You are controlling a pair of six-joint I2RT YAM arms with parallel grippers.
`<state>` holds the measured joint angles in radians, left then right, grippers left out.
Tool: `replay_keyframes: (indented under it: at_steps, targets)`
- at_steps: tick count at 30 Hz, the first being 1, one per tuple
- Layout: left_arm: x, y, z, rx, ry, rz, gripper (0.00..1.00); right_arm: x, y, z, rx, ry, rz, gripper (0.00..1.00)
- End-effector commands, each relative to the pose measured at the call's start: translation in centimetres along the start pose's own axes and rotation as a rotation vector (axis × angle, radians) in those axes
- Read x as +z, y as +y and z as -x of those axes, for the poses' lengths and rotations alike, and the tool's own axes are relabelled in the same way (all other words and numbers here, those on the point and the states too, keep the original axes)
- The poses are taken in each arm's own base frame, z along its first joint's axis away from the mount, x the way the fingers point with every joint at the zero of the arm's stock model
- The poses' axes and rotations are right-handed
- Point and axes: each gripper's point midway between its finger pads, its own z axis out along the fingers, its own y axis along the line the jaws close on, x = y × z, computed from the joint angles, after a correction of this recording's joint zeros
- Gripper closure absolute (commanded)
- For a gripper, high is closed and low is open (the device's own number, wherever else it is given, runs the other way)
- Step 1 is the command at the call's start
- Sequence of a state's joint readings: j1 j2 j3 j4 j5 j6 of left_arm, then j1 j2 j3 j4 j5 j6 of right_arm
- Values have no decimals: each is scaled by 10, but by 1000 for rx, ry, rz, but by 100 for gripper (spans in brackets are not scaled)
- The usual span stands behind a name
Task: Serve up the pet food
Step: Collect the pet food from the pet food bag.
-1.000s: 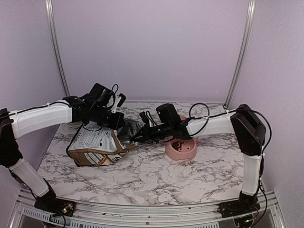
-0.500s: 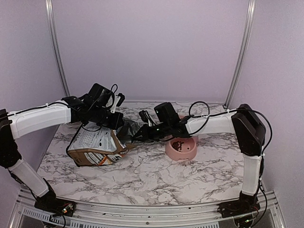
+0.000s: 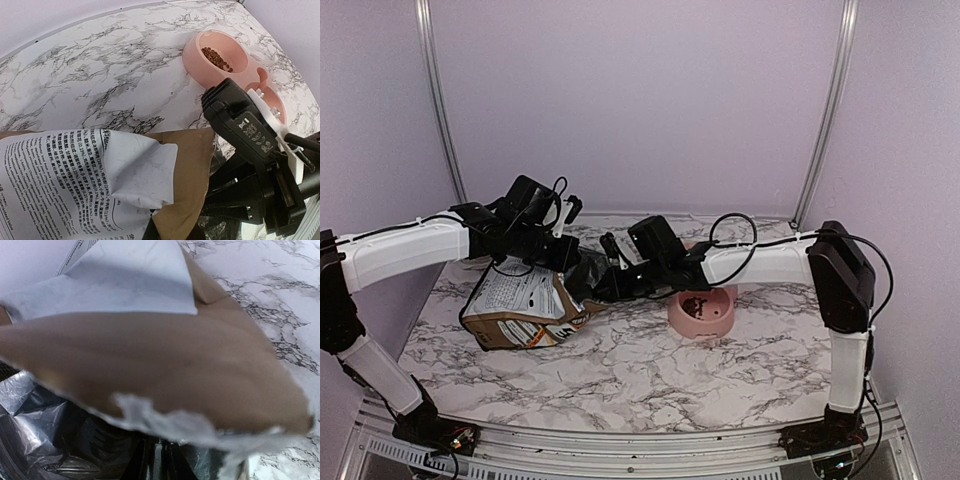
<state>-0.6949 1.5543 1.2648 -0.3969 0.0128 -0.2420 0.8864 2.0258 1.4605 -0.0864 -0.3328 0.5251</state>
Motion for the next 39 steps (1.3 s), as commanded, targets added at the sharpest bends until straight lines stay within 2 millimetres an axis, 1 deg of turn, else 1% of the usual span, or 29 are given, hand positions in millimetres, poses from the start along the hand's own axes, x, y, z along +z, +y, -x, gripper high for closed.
replay_keyframes:
  at_steps: [1, 2, 3, 4, 7, 10, 16, 20, 29, 35, 39]
  targets:
    - [-12, 9, 8, 8, -40, 38, 100, 0, 4, -4, 79, 31, 138, 100]
    - [-12, 9, 8, 9, -39, 41, 100, -4, 11, -5, 98, 34, 180, 100]
    - [-12, 9, 8, 7, -41, 42, 100, -11, 4, 3, 123, 12, 203, 100]
    - [-12, 9, 8, 8, -41, 43, 100, -16, 1, 3, 157, 11, 226, 100]
    - [-13, 10, 8, 7, -41, 45, 100, -32, 3, 12, 184, -19, 287, 100]
    - [-14, 10, 9, 7, -46, 46, 100, -43, 3, 17, 193, -29, 306, 100]
    - [-16, 11, 9, 9, -50, 52, 100, -57, 4, 20, 202, -38, 326, 100]
    - [-15, 11, 8, 12, -45, 53, 100, -67, 4, 22, 191, -48, 307, 100]
    - [-15, 11, 8, 14, -42, 55, 100, -93, -6, 29, 181, -71, 266, 100]
    - [-15, 11, 8, 14, -40, 53, 100, -106, -6, 32, 173, -80, 260, 100]
    - [-15, 12, 8, 13, -42, 55, 100, -113, -3, 33, 174, -86, 287, 100]
